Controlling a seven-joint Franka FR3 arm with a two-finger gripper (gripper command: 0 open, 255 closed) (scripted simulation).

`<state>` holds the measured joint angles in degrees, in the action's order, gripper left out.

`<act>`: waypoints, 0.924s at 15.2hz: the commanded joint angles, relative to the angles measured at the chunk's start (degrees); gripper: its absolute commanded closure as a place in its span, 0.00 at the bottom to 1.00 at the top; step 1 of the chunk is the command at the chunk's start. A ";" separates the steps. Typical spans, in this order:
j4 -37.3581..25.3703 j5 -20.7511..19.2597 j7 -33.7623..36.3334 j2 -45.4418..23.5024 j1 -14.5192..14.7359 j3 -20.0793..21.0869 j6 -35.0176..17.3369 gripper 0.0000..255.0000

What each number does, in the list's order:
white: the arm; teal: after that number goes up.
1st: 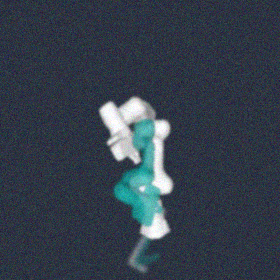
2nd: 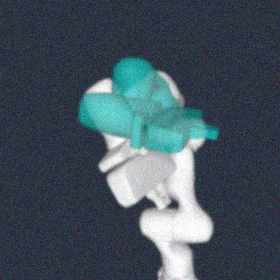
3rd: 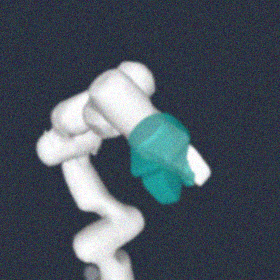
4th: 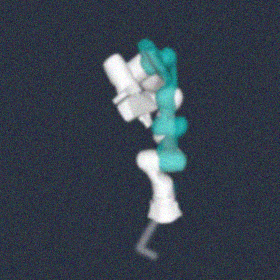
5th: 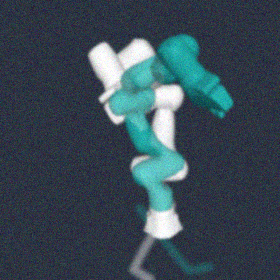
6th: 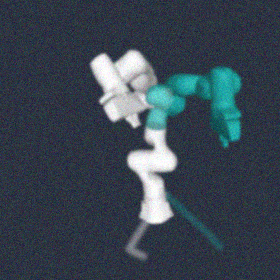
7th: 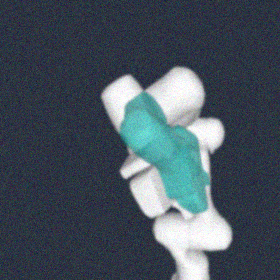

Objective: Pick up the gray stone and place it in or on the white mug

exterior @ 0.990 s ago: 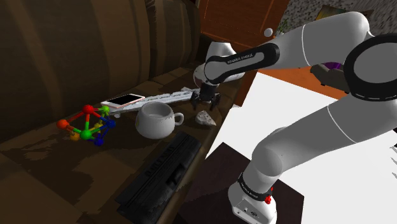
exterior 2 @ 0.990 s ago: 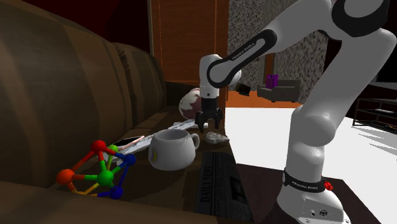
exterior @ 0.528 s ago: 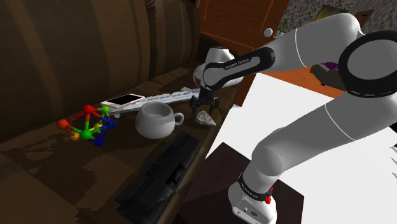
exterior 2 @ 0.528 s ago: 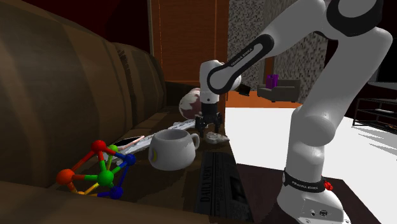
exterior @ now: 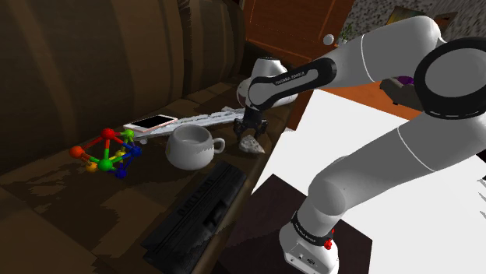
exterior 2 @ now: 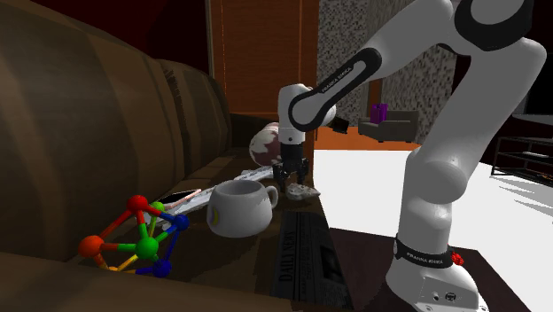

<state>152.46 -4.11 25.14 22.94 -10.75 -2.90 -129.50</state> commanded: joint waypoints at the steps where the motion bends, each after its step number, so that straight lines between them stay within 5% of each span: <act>1: 0.00 0.00 0.00 0.00 0.00 0.00 0.00 1.00; 6: 0.00 0.00 0.00 0.00 0.00 0.00 0.00 1.00; 14: -3.71 0.25 -0.26 3.60 0.08 0.15 7.31 1.00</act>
<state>149.29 -3.87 24.96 26.12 -10.65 -2.73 -123.18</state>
